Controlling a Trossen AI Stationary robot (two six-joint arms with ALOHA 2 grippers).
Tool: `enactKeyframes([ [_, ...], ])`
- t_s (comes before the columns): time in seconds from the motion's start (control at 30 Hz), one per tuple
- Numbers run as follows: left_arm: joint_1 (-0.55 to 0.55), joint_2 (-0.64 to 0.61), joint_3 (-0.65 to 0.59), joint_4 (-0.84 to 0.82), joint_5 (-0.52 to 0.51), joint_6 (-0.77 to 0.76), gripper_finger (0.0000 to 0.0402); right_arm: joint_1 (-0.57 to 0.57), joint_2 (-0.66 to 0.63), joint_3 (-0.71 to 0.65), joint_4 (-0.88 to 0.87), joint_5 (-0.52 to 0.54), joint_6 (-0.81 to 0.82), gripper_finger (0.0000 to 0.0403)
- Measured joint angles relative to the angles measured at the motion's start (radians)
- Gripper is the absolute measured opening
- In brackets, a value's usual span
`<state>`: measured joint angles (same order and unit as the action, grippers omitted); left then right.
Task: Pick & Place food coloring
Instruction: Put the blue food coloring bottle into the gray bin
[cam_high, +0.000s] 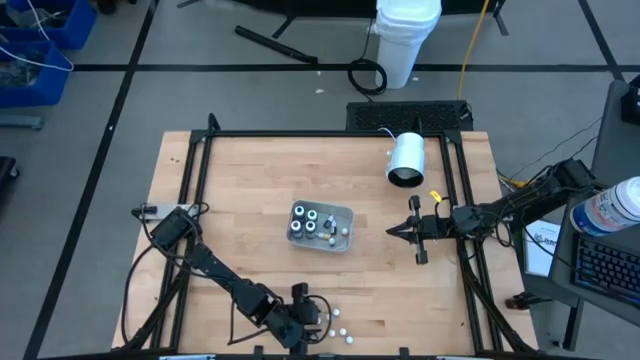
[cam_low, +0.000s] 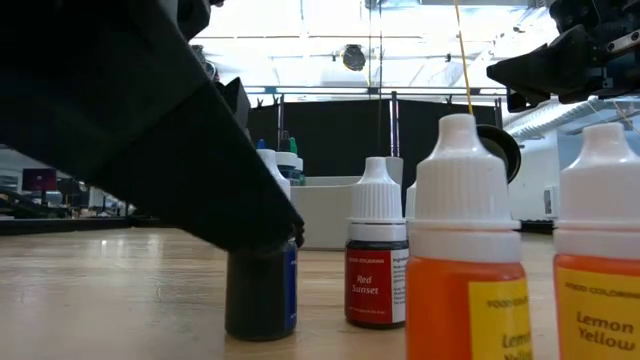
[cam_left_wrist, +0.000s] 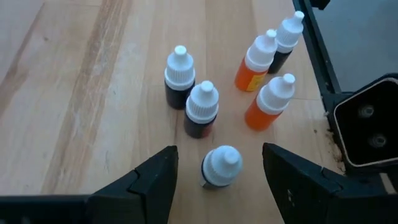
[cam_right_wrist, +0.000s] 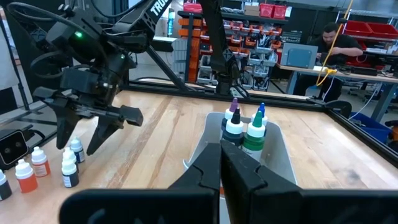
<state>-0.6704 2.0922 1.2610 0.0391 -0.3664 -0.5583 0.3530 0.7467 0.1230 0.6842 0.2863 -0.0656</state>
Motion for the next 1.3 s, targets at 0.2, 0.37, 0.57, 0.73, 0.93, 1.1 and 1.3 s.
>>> enactKeyframes([
  [0.2,0.001,0.000,0.005,-0.001,0.000,0.004,0.0231,0.000,0.000,0.000,0.000,0.000,-0.001,0.0000],
  [0.37,0.002,0.000,0.005,-0.013,0.000,0.004,0.0176,0.000,0.000,0.000,0.000,0.000,-0.001,0.0000],
  [0.57,0.002,0.000,0.005,-0.012,0.001,0.004,0.0093,0.000,0.000,0.000,0.000,0.000,-0.002,0.0000],
  [0.73,0.002,0.000,0.005,-0.011,0.009,0.014,0.0071,0.000,0.000,0.000,0.000,0.000,-0.002,0.0000],
  [0.93,0.002,-0.023,0.045,-0.062,0.050,0.108,0.0088,0.000,0.000,0.000,0.000,0.000,-0.002,0.0000],
  [1.1,0.001,-0.110,0.058,-0.220,0.019,0.148,0.0085,0.000,0.000,0.000,0.000,0.000,0.001,0.0000],
  [1.3,0.003,-0.262,0.058,-0.397,-0.080,0.171,0.0071,0.000,0.000,0.000,0.000,0.000,-0.001,0.0000],
])
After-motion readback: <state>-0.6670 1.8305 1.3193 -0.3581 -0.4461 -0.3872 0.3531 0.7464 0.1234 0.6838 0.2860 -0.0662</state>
